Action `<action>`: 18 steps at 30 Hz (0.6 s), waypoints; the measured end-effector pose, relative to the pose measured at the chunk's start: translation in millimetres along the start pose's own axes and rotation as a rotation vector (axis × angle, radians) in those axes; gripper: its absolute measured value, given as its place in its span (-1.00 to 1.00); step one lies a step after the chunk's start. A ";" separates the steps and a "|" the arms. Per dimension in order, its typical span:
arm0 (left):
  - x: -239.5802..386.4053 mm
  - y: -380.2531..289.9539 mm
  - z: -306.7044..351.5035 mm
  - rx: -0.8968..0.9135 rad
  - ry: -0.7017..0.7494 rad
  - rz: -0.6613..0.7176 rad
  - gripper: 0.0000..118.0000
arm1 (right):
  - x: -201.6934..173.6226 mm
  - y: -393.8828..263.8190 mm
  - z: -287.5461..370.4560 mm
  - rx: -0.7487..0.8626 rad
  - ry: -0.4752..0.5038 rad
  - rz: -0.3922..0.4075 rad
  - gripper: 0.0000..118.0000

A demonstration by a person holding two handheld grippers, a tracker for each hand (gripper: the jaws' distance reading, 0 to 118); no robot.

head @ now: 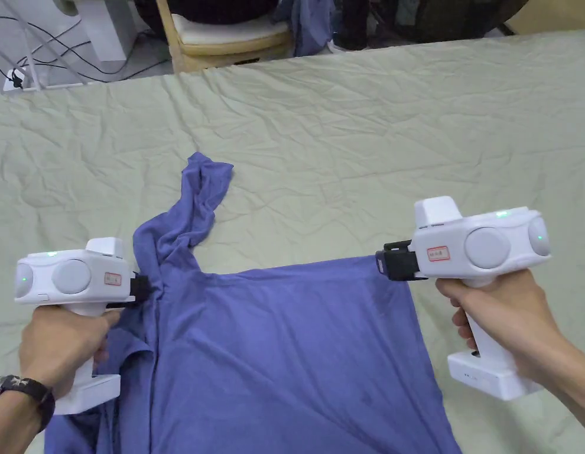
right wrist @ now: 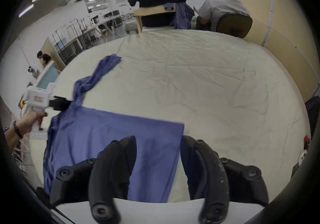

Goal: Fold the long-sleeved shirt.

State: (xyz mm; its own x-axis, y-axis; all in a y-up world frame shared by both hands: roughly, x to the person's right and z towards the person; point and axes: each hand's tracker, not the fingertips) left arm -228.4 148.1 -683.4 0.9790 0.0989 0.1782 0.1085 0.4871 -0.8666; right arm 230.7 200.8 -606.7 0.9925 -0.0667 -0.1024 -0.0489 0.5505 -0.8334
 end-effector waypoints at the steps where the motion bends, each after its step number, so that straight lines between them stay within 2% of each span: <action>1: -2.6 0.1 -0.3 0.000 -0.008 0.008 -0.98 | 2.3 6.5 -13.3 -0.025 -0.014 0.006 -0.01; 3: -6.2 0.6 -0.2 -0.001 -0.023 0.031 -0.98 | 6.2 14.1 -39.9 -0.073 -0.029 0.008 -0.01; 6: -5.3 0.6 -2.0 0.002 -0.019 0.029 -0.98 | 5.6 10.2 -75.8 -0.131 -0.020 -0.018 -0.22; 7: -4.7 0.1 -2.3 0.004 -0.015 0.027 -0.98 | 1.3 4.9 -82.6 -0.135 -0.033 -0.007 -0.22; 8: -3.0 -0.5 -2.9 0.006 -0.011 0.026 -0.98 | -3.8 1.2 -78.3 -0.092 -0.066 0.023 -0.23; 10: -2.2 -0.6 -3.8 0.011 -0.004 0.028 -0.98 | -10.3 0.8 -71.6 -0.088 -0.082 0.023 -0.29; 11: -1.3 -0.6 -4.2 0.014 0.000 0.027 -0.98 | -10.8 -0.2 -69.1 -0.085 -0.077 0.037 -0.38; 13: 2.8 -2.0 -3.7 0.021 0.016 0.019 -0.98 | -13.2 -0.9 -68.3 -0.091 -0.069 0.087 -0.79; 14: 4.0 -3.0 -0.7 0.029 0.023 0.020 -0.98 | -15.0 0.9 -65.8 -0.092 -0.066 0.087 -0.89; 18: -2.3 -0.8 26.5 0.068 -0.010 0.073 -0.99 | -14.0 5.6 -40.7 -0.029 -0.055 0.055 -0.92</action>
State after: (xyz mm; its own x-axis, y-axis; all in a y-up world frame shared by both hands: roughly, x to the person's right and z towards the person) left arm -235.3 170.5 -670.7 0.9820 0.1452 0.1206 0.0244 0.5360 -0.8438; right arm 212.1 171.0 -632.1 0.9929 0.0088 -0.1189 -0.1056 0.5279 -0.8427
